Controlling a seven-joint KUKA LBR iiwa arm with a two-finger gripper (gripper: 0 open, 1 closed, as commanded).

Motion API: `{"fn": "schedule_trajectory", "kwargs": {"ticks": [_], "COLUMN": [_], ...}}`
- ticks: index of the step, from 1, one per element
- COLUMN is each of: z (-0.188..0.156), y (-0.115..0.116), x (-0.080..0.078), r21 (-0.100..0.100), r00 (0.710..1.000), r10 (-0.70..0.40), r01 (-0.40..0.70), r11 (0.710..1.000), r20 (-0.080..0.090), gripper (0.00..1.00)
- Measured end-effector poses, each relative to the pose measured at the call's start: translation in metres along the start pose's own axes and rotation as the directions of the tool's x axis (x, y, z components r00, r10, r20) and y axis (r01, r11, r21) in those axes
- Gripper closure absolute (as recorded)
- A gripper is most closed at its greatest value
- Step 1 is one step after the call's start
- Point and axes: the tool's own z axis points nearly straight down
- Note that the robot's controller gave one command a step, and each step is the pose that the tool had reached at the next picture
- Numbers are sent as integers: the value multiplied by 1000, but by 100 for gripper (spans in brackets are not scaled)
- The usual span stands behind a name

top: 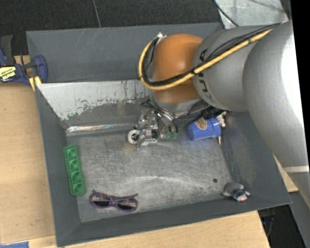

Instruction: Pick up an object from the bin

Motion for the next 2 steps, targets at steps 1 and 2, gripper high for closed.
{"fn": "schedule_trajectory", "kwargs": {"ticks": [1, 2], "z": [6, -14], "y": [6, 39], "x": [6, 7], "r21": [1, 1], "r00": [1000, 1000], "r10": [1, 5], "r01": [-1, -5], "r11": [1000, 1000], "r20": [0, -1], "gripper": [100, 100]}}
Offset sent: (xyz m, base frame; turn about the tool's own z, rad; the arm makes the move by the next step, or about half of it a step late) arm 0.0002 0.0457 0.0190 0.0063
